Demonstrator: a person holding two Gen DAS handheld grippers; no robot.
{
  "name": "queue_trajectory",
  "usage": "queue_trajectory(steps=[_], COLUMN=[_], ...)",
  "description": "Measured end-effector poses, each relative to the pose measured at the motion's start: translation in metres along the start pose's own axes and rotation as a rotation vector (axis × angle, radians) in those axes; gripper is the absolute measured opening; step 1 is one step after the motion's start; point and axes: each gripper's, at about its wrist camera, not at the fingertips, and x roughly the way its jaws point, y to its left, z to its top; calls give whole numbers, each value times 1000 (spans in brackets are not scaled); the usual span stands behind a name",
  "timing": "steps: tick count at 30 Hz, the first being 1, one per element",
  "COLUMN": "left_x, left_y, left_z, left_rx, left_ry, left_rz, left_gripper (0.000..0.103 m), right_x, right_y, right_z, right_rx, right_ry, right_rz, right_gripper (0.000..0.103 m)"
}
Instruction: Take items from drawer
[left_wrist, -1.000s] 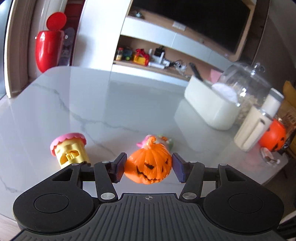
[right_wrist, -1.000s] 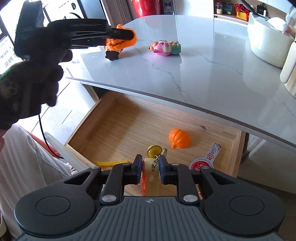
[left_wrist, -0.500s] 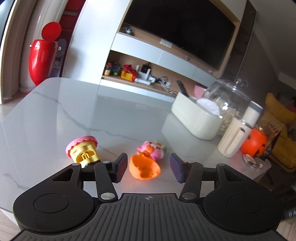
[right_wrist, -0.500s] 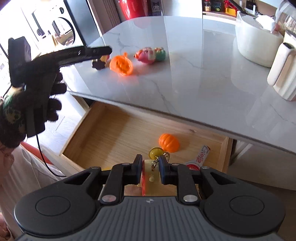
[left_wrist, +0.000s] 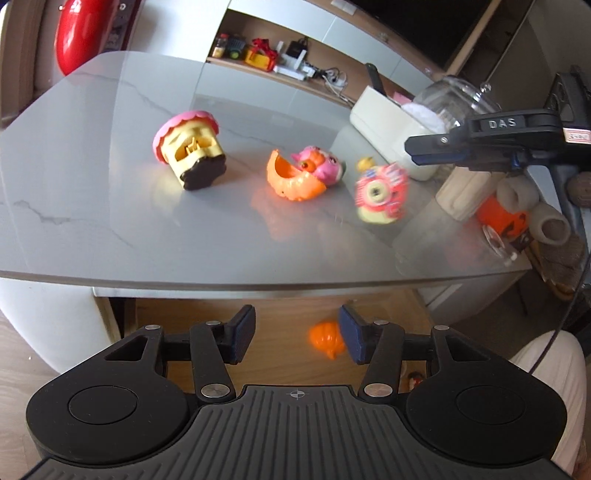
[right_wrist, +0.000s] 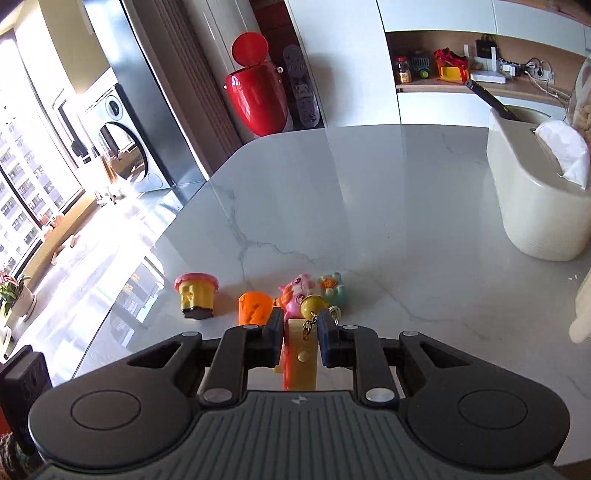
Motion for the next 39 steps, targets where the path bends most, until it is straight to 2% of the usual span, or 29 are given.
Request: queue_trajectory(steps=[4,8,13,17,19,21,25,27,29,34,36,39], left_x=[8,17,29,44,56,69,99,114,133,168,176,179], left_y=[-6,-11,-23,-36,-45,-55,-69,-73,-75,-77,-75,-72], left_z=[-8,-13,-15,-18,-20,-24,-41,-50,-58,-74,-77,-76], left_rx=[56,98,170,266,338,437,612,666,694,700,692,674], left_ry=[59,104,142,207,287,401,649,736,820,957,979,987], left_rz=[-1,-1,-3,13,19,21,94,110,111,106,105,90], left_gripper=[54,54,53,52,50,46,42,39,37,33,21,18], right_x=[23,13,-10,-24,-28,-26,-14,-10,-13,-16,-18,-19], right_y=[-27,-44,-52,-57,-63,-68,-87,-92,-94,-92,-92,-96], right_z=[-10,-30,-60,-88,-106,-122,-148,-151,-151,-152,-153,-153], right_rx=[51,34,-17,-28,-16,1,105,121,127,100,92,95], right_ry=[34,45,39,76,115,147,184,203,195,187,183,183], right_rz=[-92,-132,-143,-119,-93,-83,-70,-94,-84,-83,-81,-87], right_gripper=[24,34,51,62,67,68,70,70,74,82,84,85])
